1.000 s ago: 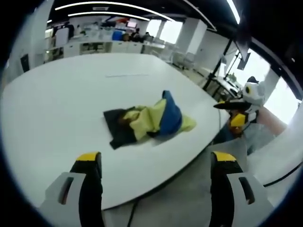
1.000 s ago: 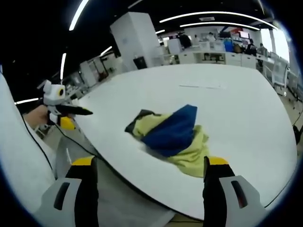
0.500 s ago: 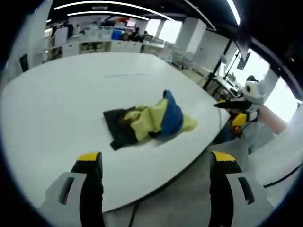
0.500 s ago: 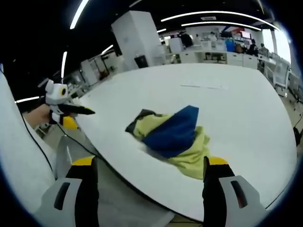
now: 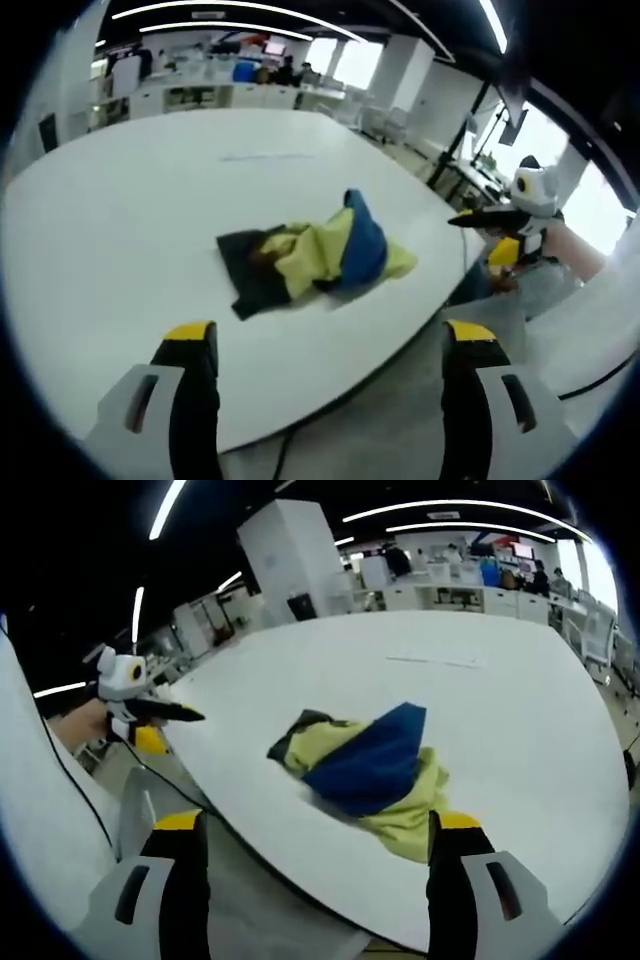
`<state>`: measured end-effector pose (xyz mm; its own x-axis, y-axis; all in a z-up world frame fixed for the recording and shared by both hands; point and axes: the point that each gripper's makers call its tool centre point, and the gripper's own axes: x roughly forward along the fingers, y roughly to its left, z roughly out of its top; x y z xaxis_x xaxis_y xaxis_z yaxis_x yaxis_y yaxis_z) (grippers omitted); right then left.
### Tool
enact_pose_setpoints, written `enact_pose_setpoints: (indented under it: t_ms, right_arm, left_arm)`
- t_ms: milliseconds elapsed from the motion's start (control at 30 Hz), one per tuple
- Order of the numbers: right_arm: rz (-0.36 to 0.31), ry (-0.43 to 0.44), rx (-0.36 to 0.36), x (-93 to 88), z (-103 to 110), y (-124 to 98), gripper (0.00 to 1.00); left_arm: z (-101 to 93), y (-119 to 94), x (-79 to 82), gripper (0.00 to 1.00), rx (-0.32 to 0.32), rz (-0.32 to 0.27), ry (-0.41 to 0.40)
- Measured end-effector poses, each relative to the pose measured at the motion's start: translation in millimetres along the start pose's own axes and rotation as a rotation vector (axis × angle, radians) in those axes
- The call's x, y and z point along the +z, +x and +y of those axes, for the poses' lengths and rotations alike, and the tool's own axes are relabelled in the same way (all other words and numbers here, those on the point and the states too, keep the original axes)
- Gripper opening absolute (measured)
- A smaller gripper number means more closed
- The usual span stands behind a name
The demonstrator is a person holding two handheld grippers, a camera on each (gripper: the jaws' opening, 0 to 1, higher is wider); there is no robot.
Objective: Fold the garment on the visible template until the final outline fits inside the template.
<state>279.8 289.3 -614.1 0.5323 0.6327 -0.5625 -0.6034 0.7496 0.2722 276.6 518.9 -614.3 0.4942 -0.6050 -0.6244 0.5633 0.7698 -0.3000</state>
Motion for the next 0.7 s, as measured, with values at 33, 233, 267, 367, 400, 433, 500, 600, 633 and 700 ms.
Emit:
enact_pose_setpoints:
  t_ms: [33,233,267,367,400,433,500,600,633,700]
  right_arm:
    - [0.001,-0.001,0.001,0.5,-0.2,0.3,0.9]
    - [-0.001,-0.01,0.004,7.8,-3.8,2.3,0.9]
    - [0.0,-0.011,0.004,8.2,-4.2,2.7,0.9]
    - [0.002,-0.011,0.007,9.0,-4.3,4.8,0.9]
    - [0.003,-0.011,0.007,9.0,-4.2,5.6,0.9]
    - [0.005,-0.011,0.009,8.6,-4.5,6.8,0.9]
    - [0.008,-0.01,0.013,8.3,-4.3,8.3,0.9]
    - [0.009,-0.01,0.017,8.9,-5.0,11.2,0.9]
    - [0.009,-0.01,0.019,9.2,-5.1,11.9,0.9]
    - [0.01,-0.012,0.023,10.3,-5.5,13.5,0.9]
  left_arm:
    - [0.3,0.2,0.1,0.89,0.0,0.0,-0.001]
    - [2.5,2.6,-0.2,0.89,-0.001,0.007,-0.004]
    - [3.0,3.1,0.0,0.89,-0.001,0.007,-0.004]
    - [5.3,4.7,0.7,0.89,-0.002,0.011,-0.004]
    - [6.3,5.3,0.7,0.89,-0.002,0.013,-0.004]
    - [7.5,6.1,0.7,0.89,-0.001,0.015,-0.002]
    - [8.8,7.1,1.0,0.89,0.0,0.018,-0.002]
    - [10.8,9.7,1.9,0.88,0.001,0.02,0.001]
    - [11.6,11.0,2.3,0.88,0.002,0.022,0.002]
    - [12.0,13.2,3.4,0.88,0.002,0.023,0.004]
